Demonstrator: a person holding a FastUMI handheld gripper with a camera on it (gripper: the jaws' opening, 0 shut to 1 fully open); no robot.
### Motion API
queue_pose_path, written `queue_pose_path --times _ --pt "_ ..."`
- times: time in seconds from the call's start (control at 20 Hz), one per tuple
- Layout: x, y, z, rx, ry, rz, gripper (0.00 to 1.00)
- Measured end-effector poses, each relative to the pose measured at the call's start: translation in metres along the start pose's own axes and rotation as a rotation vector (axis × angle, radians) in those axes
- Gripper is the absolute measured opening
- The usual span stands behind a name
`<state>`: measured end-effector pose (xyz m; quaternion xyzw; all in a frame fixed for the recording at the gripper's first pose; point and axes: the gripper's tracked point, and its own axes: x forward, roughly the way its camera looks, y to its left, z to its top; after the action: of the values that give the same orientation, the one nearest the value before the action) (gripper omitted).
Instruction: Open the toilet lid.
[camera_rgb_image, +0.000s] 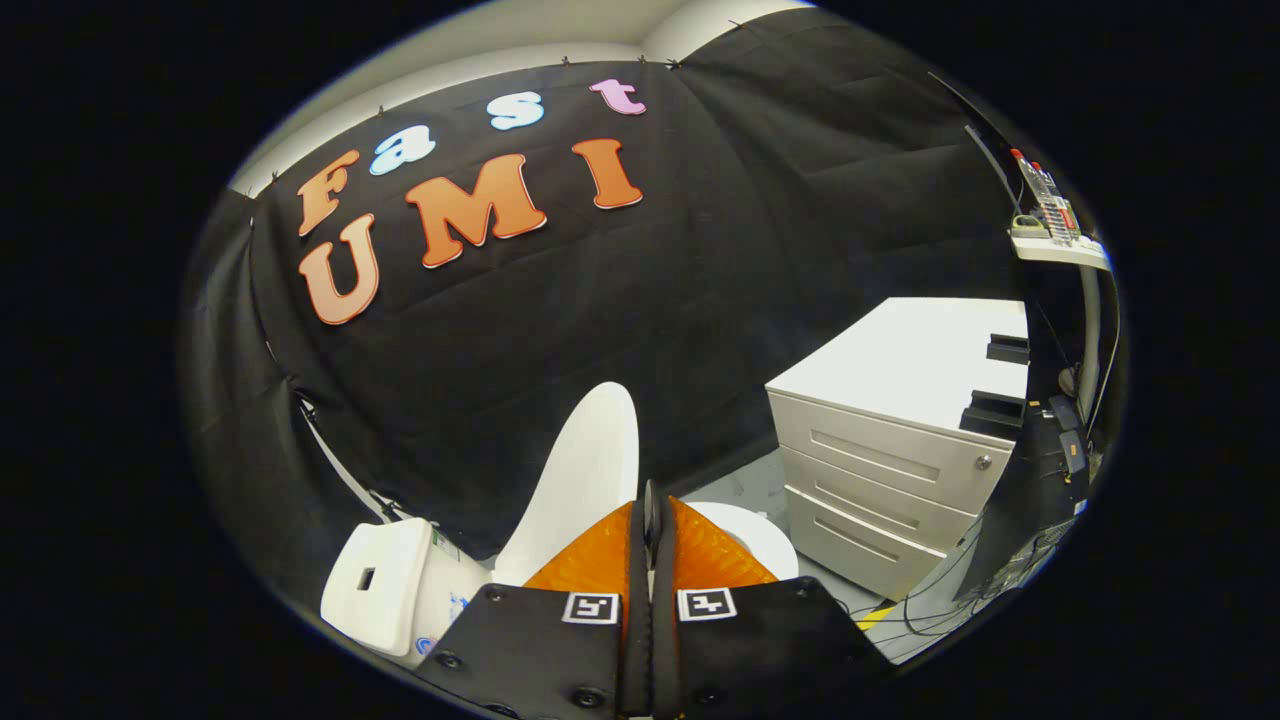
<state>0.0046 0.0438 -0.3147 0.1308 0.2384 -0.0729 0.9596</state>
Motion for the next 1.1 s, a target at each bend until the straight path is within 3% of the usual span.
queue_pose_path --times 0.4,1.1 --pt "-0.029 0.075 0.018 0.011 -0.013 0.135 0.08" --pt "-0.088 0.240 0.006 -0.220 -0.076 0.335 0.08"
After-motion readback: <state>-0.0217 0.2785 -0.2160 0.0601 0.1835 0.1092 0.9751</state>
